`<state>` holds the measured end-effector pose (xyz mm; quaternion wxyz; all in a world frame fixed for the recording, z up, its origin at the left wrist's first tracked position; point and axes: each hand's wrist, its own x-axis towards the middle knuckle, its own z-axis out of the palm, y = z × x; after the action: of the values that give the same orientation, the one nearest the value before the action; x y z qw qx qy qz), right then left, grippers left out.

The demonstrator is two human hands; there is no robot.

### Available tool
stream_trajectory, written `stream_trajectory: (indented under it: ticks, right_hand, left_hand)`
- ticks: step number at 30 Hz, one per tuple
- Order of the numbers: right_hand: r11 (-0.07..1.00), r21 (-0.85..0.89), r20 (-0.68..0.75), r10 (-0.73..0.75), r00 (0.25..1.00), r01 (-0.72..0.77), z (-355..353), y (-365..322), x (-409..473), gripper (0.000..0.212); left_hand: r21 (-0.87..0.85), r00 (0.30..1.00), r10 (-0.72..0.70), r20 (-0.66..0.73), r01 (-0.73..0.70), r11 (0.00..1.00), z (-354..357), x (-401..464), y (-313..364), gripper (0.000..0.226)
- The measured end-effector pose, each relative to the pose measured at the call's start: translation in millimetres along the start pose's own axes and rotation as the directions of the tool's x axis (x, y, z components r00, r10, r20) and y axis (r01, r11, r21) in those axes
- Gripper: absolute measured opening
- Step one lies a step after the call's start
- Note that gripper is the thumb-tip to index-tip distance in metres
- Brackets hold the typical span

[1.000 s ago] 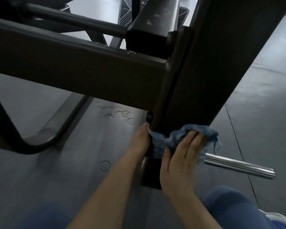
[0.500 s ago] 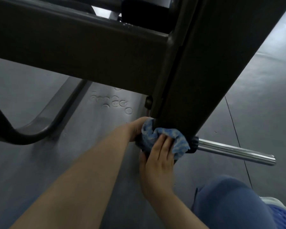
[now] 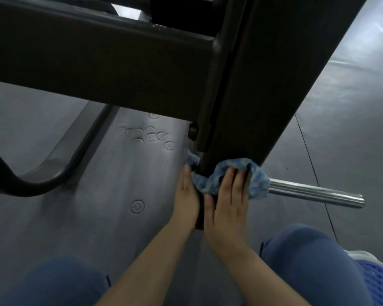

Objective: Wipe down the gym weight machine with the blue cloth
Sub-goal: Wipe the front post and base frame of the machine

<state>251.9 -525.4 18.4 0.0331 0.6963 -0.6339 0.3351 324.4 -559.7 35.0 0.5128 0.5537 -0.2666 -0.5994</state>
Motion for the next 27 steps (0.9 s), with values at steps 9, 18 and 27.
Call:
stream_trajectory:
  ticks: [9,18,27]
  right_hand:
    - [0.68,0.486,0.364,0.414,0.834,-0.549,-1,11,-55,0.056]
    - [-0.16,0.635,0.647,0.644,0.407,-0.756,-5,51,10,0.024]
    - [-0.259,0.542,0.786,0.494,0.372,-0.799,13,67,34,0.033]
  left_hand:
    - [0.174,0.989,0.126,-0.076,-0.112,0.978,8,-22,-60,0.084]
    - [0.453,0.951,0.28,-0.134,-0.193,0.871,33,-38,-68,0.097]
    - [0.404,0.94,0.177,-0.291,-0.047,0.914,54,-33,-95,0.107]
